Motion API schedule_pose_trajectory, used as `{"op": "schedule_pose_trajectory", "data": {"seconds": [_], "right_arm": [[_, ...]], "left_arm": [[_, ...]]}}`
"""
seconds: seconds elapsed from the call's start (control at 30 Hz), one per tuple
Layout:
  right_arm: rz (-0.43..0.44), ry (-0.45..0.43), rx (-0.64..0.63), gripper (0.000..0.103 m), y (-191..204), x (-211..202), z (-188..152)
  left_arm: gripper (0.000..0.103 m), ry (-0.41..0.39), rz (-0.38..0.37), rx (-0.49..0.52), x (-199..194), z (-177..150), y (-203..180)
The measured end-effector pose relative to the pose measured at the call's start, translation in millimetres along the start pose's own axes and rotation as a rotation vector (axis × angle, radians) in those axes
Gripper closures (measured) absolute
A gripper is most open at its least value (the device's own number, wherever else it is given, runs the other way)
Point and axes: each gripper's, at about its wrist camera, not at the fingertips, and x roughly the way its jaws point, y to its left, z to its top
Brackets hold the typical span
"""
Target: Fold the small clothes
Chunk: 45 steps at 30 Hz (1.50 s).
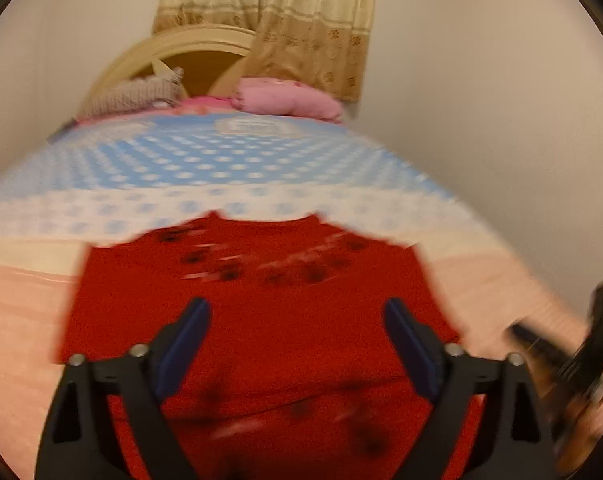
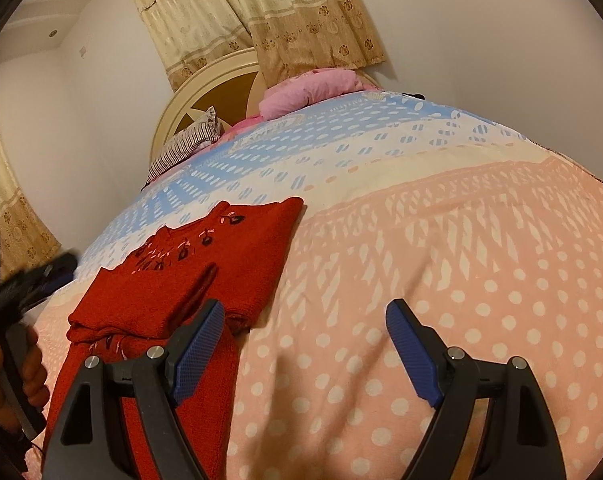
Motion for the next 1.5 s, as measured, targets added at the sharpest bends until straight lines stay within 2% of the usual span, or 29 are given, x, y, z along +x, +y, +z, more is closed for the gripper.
{"op": "schedule_pose_trajectory", "data": {"seconds": [0.1, 0.17, 0.23, 0.3, 0.43, 0.53, 0.6, 0.7, 0.83, 0.97, 1.1, 1.17, 1.2, 1.23, 1.37, 1.5], "right_arm": [[-0.003, 0.006, 0.0, 0.019, 0.0, 1.7, 0.0], [-0.005, 0.013, -0.002, 0.019, 0.4, 4.2, 0.3], [-0.004, 0.022, -0.005, 0.019, 1.0, 6.3, 0.3], [-0.005, 0.027, -0.009, 0.019, 1.8, 7.2, 0.5], [0.024, 0.025, -0.029, 0.019, 11.2, -0.6, 9.9], [0.092, 0.088, 0.018, 0.02, 23.7, 0.9, 22.4], [0.13, 0.136, 0.031, 0.02, 39.2, 7.0, 31.9], [0.152, 0.202, -0.031, 0.022, 71.7, 24.2, 41.7], [0.129, 0.316, -0.1, 0.038, 104.2, 62.4, 37.1], [0.088, 0.38, -0.13, 0.039, 118.8, 95.4, 27.1], [0.048, 0.42, -0.162, 0.04, 124.9, 114.1, 16.8], [-0.004, 0.414, -0.223, 0.057, 132.1, 116.8, 14.5], [-0.022, 0.407, -0.251, 0.08, 135.1, 116.0, 14.3], [-0.015, 0.405, -0.276, 0.089, 138.9, 114.6, 14.3], [-0.02, 0.358, -0.346, 0.095, 148.2, 105.8, 18.4], [-0.03, 0.249, -0.376, 0.096, 156.4, 83.4, 37.2]], "left_arm": [[0.009, 0.05, 0.177, 0.064, 4.8, -16.1, 34.6], [0.009, 0.098, 0.292, 0.069, 9.8, -25.4, 61.6], [0.009, 0.131, 0.329, 0.034, 16.0, -28.8, 83.9], [0.009, 0.154, 0.325, -0.028, 21.2, -32.3, 102.4], [0.008, 0.22, 0.255, -0.156, 33.4, -41.4, 127.8], [0.005, 0.256, 0.187, -0.249, 39.0, -47.6, 143.1], [0.003, 0.26, 0.17, -0.303, 39.1, -51.8, 149.1], [0.003, 0.255, 0.169, -0.301, 36.0, -55.8, 145.7], [0.003, 0.248, 0.189, -0.339, 32.4, -60.2, 154.3], [0.003, 0.25, 0.209, -0.327, 36.6, -57.7, 156.5], [0.003, 0.242, 0.183, -0.337, 32.8, -59.9, 159.9], [0.003, 0.232, 0.171, -0.34, 30.1, -60.9, 160.3], [0.002, 0.225, 0.163, -0.346, 28.4, -61.4, 160.7], [0.002, 0.222, 0.149, -0.348, 26.4, -62.8, 161.5], [0.0, 0.217, 0.119, -0.367, 23.8, -65.1, 165.2], [0.0, 0.237, 0.154, -0.342, 28.4, -63.2, 159.6]]}}
